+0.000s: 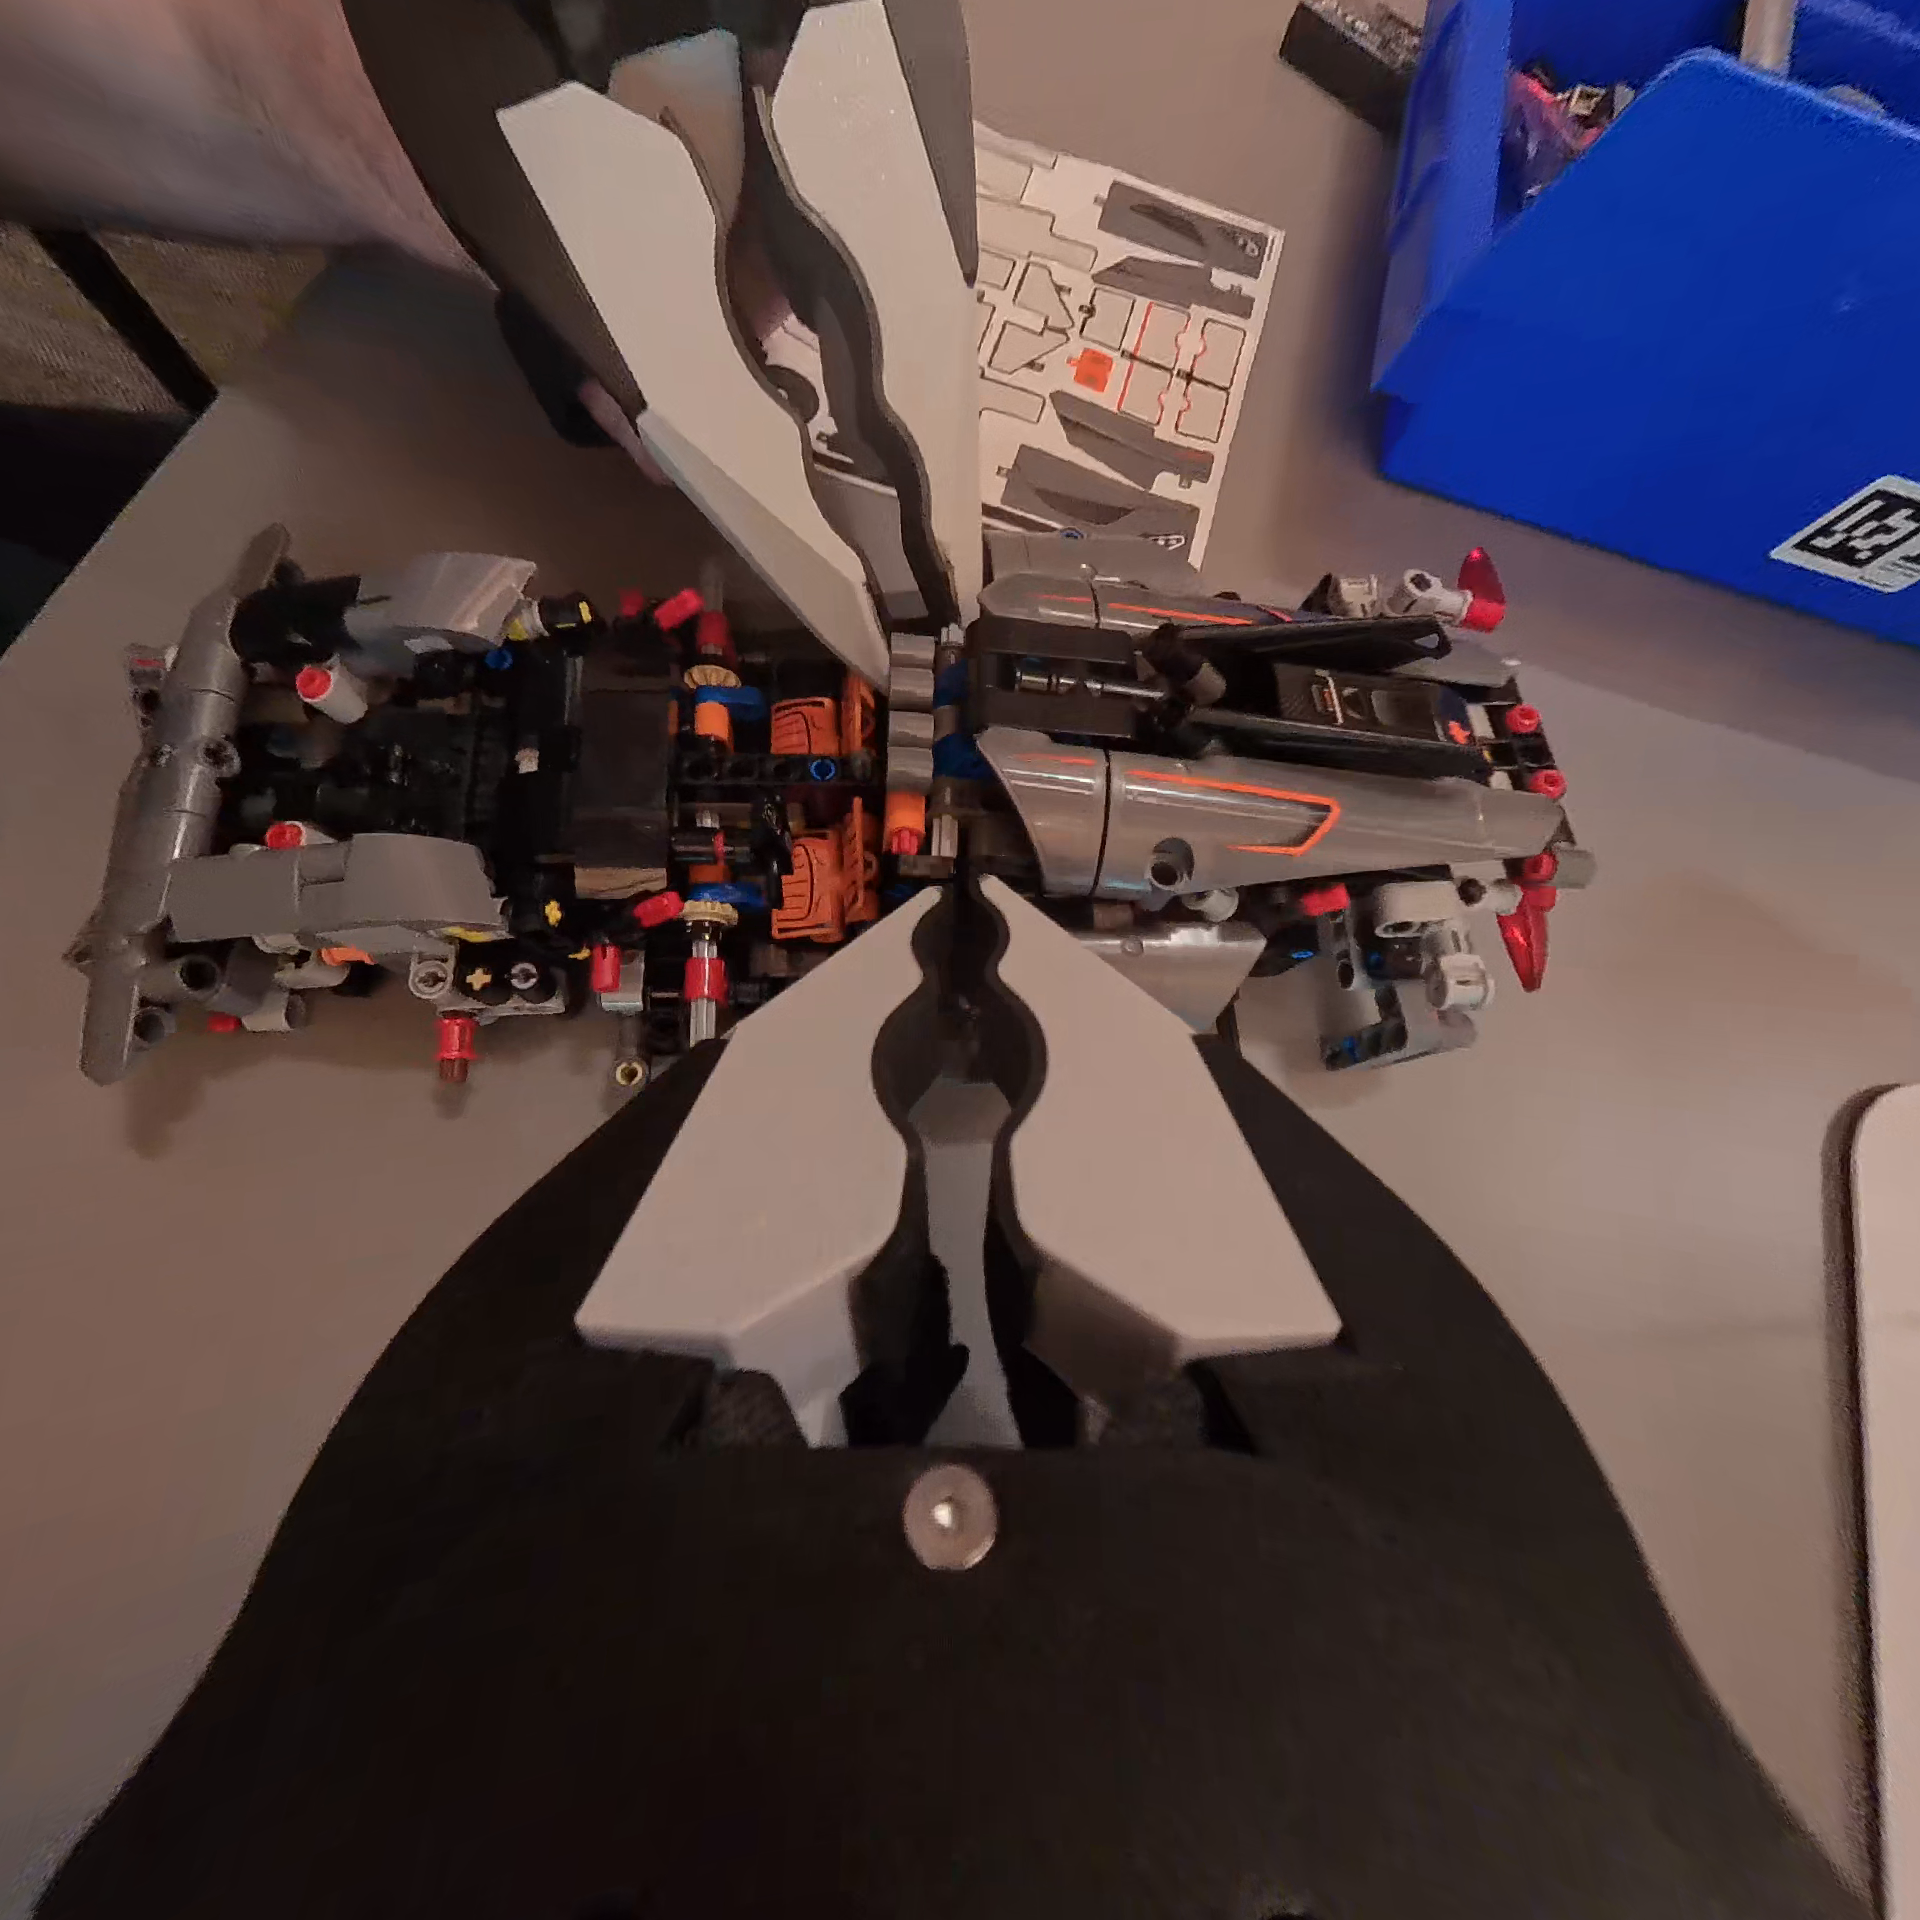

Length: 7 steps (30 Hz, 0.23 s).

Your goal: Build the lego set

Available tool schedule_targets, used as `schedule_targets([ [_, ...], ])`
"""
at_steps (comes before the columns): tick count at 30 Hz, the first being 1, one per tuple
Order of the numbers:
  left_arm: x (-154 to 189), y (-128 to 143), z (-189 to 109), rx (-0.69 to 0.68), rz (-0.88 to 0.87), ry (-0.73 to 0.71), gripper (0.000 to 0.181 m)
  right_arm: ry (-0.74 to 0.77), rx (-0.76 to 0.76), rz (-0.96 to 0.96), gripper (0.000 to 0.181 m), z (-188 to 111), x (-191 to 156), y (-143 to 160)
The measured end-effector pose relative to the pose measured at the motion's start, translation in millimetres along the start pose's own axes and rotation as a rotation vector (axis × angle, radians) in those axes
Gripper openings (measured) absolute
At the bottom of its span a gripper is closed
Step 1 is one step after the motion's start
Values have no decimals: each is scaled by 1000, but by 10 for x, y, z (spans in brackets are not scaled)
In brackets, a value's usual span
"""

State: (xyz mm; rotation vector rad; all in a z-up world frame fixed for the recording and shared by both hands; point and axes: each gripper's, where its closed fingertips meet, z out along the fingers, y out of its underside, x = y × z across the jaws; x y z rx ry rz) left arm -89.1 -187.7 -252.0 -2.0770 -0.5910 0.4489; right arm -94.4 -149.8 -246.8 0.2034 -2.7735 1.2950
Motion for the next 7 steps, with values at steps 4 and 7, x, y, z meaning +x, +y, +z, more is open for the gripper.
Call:
schedule_targets([
  [4,0,-4,-2,7,-11,5,10,9,7,10,0,4,2,7],
  [7,0,-7,-1,4,-4,6,10,12,14,24,0,-8,4,13],
])
